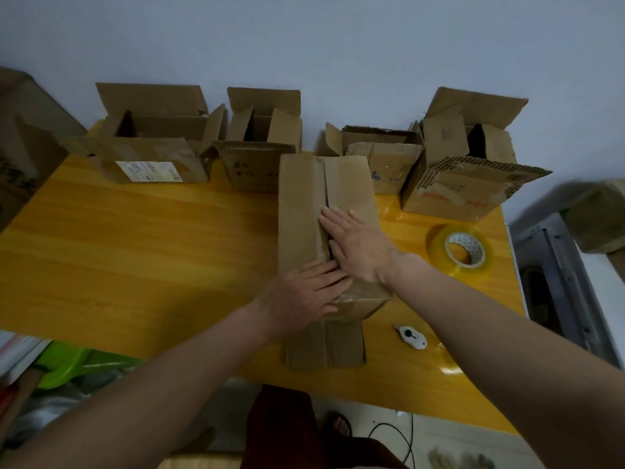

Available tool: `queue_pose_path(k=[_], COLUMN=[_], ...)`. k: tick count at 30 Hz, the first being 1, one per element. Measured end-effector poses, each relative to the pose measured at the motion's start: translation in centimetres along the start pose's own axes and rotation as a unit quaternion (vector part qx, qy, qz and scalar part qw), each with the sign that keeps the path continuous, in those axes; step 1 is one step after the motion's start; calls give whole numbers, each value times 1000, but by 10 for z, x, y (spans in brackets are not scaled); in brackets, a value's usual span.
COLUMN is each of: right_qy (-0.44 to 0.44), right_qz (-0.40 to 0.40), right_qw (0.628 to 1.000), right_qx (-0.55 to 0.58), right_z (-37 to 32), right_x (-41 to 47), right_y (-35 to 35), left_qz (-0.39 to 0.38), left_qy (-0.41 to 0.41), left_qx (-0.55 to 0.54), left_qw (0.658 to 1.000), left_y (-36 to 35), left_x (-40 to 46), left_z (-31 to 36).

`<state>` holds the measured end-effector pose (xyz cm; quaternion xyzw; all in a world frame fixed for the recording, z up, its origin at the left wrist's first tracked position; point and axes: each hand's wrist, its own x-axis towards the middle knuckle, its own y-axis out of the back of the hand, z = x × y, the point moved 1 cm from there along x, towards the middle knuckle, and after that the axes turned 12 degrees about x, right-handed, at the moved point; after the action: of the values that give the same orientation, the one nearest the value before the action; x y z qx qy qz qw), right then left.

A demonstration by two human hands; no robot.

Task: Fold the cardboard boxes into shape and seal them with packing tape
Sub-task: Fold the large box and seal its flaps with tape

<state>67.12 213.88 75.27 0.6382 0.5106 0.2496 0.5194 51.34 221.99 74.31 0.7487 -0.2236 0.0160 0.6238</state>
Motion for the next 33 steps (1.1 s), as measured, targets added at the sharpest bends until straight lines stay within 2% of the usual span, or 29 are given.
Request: queue_pose_path(k=[7,11,16,23,26,28,30,33], right_qy=[-23,-48,47,1,-19,-40,-74,-130], right_qz=[-17,-10,15,48,102,144,125,52], right_qw=[997,997,998,994,993,987,979,987], right_qx=[-70,-58,-37,-95,-49,57,146,75], right_z=[22,28,29,40,41,44,50,59], right_x=[46,70,69,104,119,136,151,154], right_y=[17,26,18,24,32,45,55,59], left_qz=[31,49,70,81,88,96,101,85], left_qy=[3,-2,7,14,18,21,22,5], left_qx=[-44,-53,-80,-117,-122,-127,-129,-115], left_qw=[999,997,994,990,989,987,986,990], left_y=[-10,-13,-16,-19,-24,-26,-27,-26], left_x=[-5,-6,-7,-10,-10,-9,-10,-13], left_z=[3,0,-1,-5,-7,-10,-11,-12])
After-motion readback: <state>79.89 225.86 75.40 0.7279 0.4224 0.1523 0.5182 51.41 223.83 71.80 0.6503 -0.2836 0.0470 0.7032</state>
